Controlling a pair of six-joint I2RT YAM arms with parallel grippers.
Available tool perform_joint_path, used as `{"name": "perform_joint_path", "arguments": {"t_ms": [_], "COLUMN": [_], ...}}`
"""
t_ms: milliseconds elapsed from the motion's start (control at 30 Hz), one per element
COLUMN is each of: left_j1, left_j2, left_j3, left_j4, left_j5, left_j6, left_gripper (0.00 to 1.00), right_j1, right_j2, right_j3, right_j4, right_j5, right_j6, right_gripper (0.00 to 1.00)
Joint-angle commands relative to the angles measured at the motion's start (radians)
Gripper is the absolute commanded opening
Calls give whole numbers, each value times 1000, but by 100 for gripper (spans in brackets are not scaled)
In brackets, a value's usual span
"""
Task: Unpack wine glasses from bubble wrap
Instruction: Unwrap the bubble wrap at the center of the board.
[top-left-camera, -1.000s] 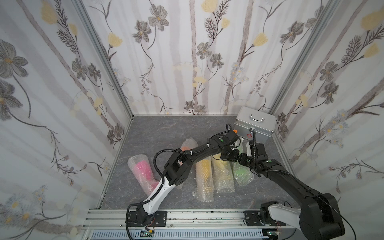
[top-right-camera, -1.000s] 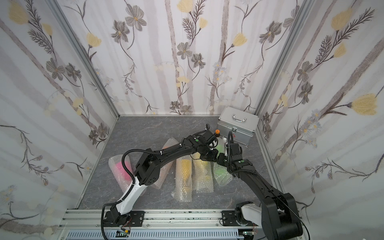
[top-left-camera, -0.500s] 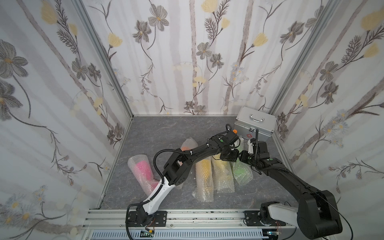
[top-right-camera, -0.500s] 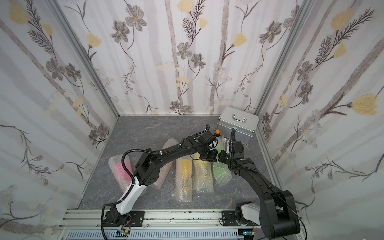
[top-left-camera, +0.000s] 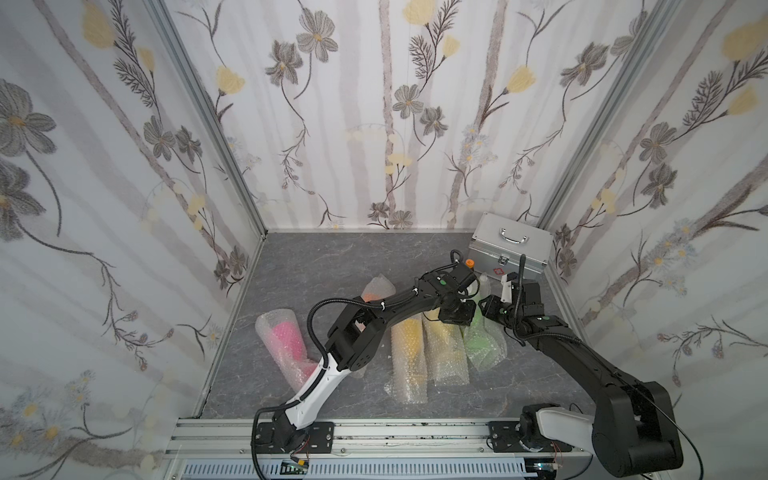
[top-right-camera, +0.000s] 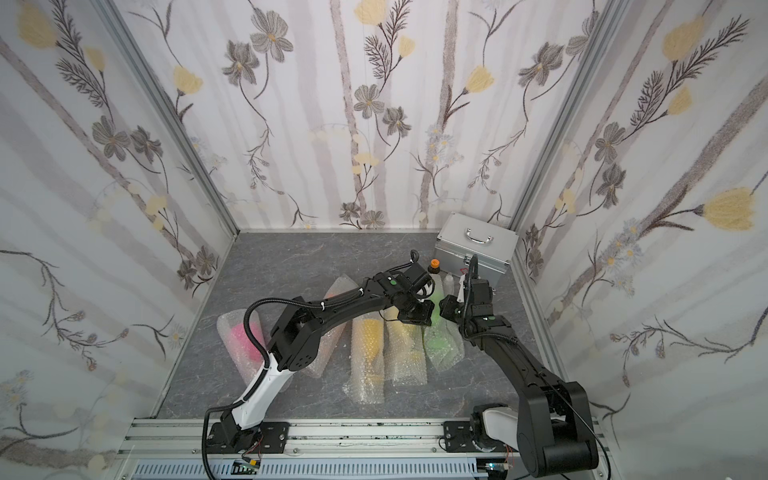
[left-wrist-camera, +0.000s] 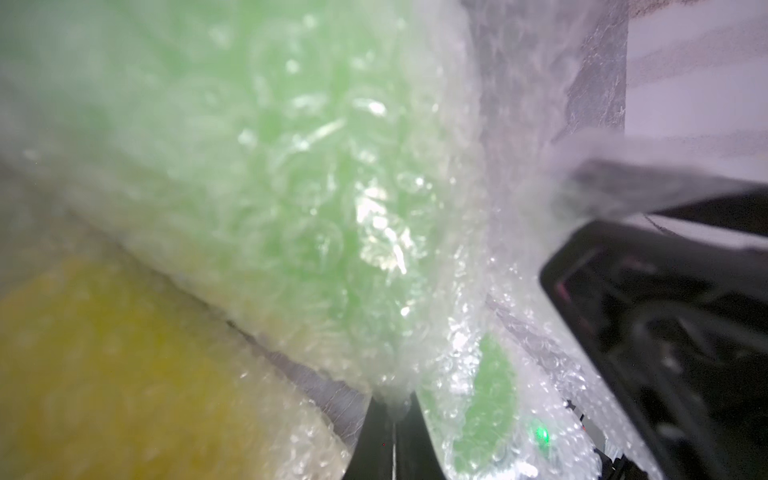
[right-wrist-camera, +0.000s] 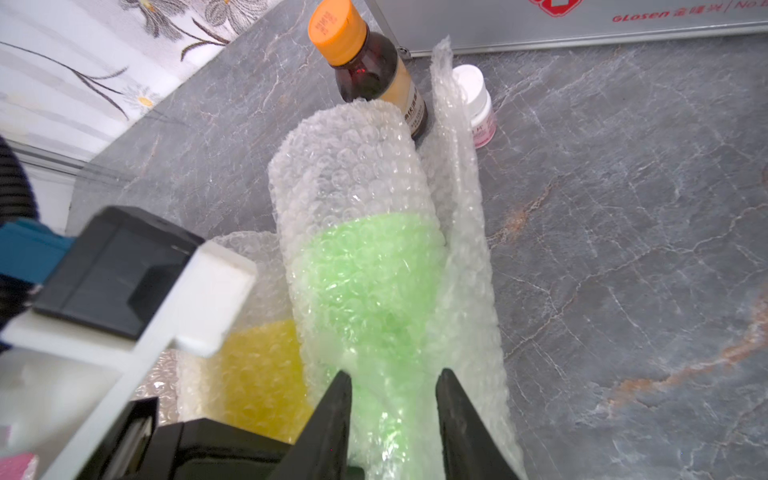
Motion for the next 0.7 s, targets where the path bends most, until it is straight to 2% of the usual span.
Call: {"name": "perform_joint_path", "arguments": {"t_ms": [0, 333, 667], "left_j1": [2, 5, 21], "left_j2": [-13, -23, -39], "left_j3": [-5, -15, -39], "left_j4": [-15, -10, 9], "left_j5": [-11, -20, -16], "left_j6": [7, 8, 1], "left_gripper": [0, 0, 0], "right_j1": [-6, -45, -77], "right_j2": [-4, -48, -105], "right_j3": [-6, -65, -127], "right_j4": [49, 38, -23], "right_j5": [-27, -54, -27], "right_j6": [13, -25, -59], "right_gripper": [36, 46, 48]}}
